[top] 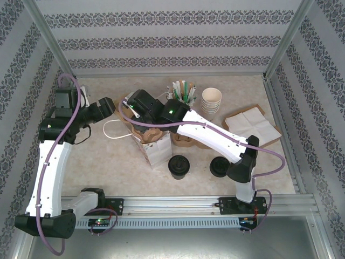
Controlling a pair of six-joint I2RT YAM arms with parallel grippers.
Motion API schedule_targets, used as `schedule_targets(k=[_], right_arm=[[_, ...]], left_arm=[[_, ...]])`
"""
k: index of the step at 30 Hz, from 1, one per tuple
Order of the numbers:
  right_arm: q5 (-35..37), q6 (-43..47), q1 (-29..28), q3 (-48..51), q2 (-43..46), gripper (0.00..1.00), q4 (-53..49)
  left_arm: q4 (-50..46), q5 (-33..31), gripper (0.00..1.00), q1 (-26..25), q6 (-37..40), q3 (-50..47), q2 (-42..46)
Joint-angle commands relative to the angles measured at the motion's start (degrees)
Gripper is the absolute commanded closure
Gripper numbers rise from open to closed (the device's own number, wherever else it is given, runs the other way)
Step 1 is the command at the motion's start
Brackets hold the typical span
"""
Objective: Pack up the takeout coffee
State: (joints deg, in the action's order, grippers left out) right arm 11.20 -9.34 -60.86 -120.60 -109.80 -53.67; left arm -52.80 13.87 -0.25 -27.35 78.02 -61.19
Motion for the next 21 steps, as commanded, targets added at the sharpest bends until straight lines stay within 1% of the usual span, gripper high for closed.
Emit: schedule_targets(k=[1,8,16,21], right_arm=[[1.46,-1.57,0.39,-2.63,-0.94,0.77,-1.66],[3.16,-2.28,0.30,-4.24,-1.45,0.77,-2.22],[5.70,-3.46,0.08,-8.79,-4.18,0.78,-7.27],[6.60,-3.88,0.04,-9.50,-4.81,0.79,-8.38]], left_arm=[[2.51,0.20,0.10,0.42,1.03,1.61,-0.60],[2.69,1.57,0.11,0.45,0.82,1.70,-1.18],[2.37,2.41,0.13,0.45,0.80,1.08,-0.99],[2.34,2.14,0.14,0.43,0.81,0.95,-1.54]])
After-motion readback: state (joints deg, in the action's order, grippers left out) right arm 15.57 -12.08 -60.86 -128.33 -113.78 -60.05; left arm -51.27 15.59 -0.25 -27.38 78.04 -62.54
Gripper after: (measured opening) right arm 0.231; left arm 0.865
